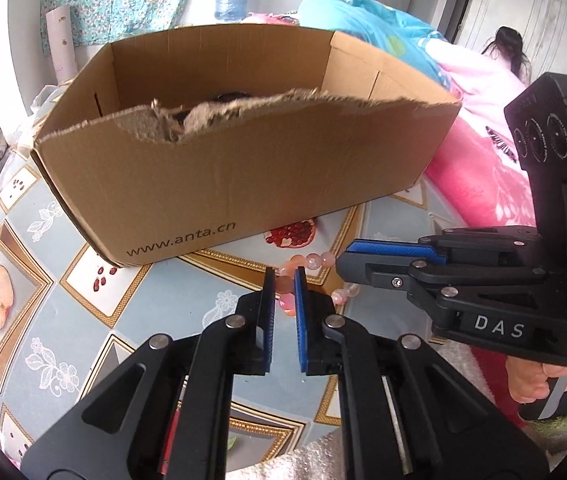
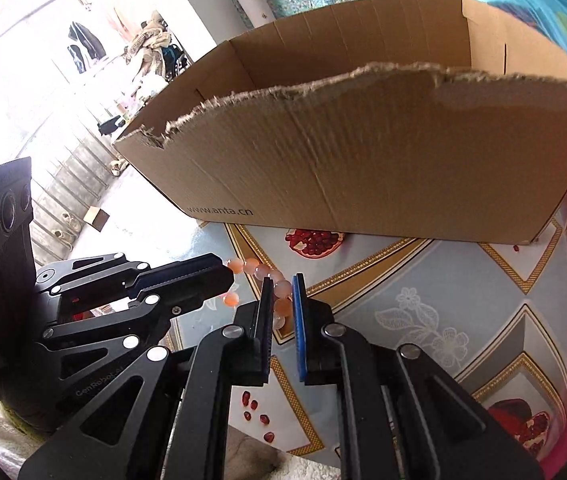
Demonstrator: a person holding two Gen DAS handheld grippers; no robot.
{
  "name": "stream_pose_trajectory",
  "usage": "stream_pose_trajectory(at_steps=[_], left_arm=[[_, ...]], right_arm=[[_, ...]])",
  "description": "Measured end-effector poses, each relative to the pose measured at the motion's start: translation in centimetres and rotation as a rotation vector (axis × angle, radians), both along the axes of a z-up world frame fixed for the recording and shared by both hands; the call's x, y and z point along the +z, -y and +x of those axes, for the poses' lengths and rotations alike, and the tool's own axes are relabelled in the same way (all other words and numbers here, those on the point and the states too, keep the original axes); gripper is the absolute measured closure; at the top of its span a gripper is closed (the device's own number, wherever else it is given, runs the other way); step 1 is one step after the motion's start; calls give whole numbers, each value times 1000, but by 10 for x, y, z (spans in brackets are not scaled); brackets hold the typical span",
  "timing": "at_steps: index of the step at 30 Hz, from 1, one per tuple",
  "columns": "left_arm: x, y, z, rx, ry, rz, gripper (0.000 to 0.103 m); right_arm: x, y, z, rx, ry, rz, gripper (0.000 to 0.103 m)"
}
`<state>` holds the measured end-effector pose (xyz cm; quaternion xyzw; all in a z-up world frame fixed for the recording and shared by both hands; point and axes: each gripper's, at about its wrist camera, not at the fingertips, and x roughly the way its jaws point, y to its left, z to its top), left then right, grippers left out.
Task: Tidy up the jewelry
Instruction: 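Lift the pink bracelet with the left gripper and carry it over the box, then lower the pink bracelet into the box and open the left gripper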
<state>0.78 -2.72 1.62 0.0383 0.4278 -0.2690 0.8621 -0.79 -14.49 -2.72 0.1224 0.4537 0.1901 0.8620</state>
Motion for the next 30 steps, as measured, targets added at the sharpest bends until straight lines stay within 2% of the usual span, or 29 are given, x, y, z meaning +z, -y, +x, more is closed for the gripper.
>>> stream_pose_trajectory(at_steps=[8,11,14,18,22,25,30], left_arm=[[83,-10,-7,-135,65,-178,95],[108,-9,11,-172,85,-208,95],[120,-4,44,-187,60,-212,95],[108,16,103,-182,-44,-150,95],[71,32,153,-181,-211,-71,95],[46,41,173,-185,-315,-31,95],[21,55,193,-186,-422,8,94]], right_arm=[[80,17,-22,22,137,7,93],[109,27,-8,47,170,17,93],[124,35,23,76,148,16,93],[118,38,74,110,46,-9,93],[85,38,124,142,-124,-54,93],[59,33,145,164,-225,-113,93],[41,30,160,188,-296,-193,93]])
